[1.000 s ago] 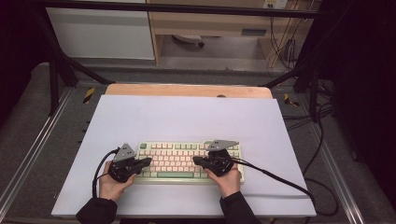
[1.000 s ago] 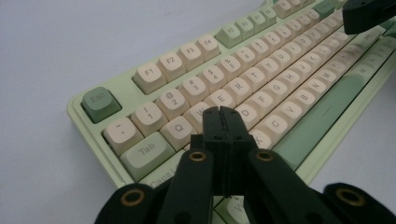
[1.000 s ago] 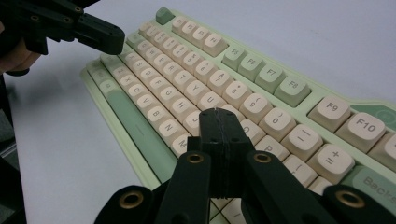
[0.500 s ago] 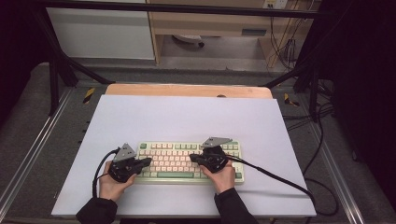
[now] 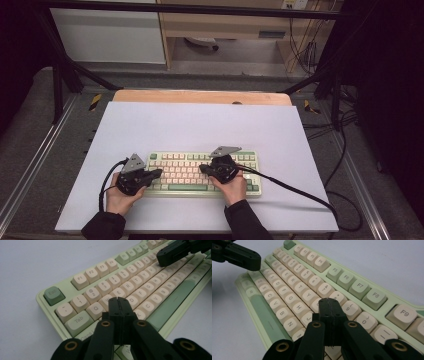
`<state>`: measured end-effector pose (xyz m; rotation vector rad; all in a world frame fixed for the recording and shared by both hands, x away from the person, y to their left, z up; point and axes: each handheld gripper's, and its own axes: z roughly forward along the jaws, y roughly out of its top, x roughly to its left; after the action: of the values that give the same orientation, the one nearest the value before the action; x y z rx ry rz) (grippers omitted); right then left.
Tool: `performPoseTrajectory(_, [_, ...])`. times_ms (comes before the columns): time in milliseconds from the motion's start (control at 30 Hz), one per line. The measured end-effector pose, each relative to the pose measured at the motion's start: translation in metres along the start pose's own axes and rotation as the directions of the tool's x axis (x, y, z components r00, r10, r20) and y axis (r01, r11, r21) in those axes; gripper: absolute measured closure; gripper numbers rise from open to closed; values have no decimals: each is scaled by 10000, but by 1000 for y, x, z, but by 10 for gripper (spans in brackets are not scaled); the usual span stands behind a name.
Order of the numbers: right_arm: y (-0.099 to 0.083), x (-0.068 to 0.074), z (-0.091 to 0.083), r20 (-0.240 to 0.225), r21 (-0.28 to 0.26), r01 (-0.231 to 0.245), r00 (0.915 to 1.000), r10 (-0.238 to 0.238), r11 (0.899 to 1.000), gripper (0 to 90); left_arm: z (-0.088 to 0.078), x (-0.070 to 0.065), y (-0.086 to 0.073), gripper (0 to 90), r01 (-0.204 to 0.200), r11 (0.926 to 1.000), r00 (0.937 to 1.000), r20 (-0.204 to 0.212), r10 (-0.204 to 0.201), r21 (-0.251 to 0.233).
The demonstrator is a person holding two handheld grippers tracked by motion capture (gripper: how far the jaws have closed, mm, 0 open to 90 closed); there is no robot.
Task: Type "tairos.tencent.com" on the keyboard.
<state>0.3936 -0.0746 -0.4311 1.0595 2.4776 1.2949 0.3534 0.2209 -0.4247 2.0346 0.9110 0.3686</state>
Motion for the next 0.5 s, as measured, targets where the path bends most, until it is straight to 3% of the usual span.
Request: performPoseTrajectory(500, [-1,0,1,3,60,47,10000,-47,10000,900,0,0,0,900,-7,10000,10000,1,7,4])
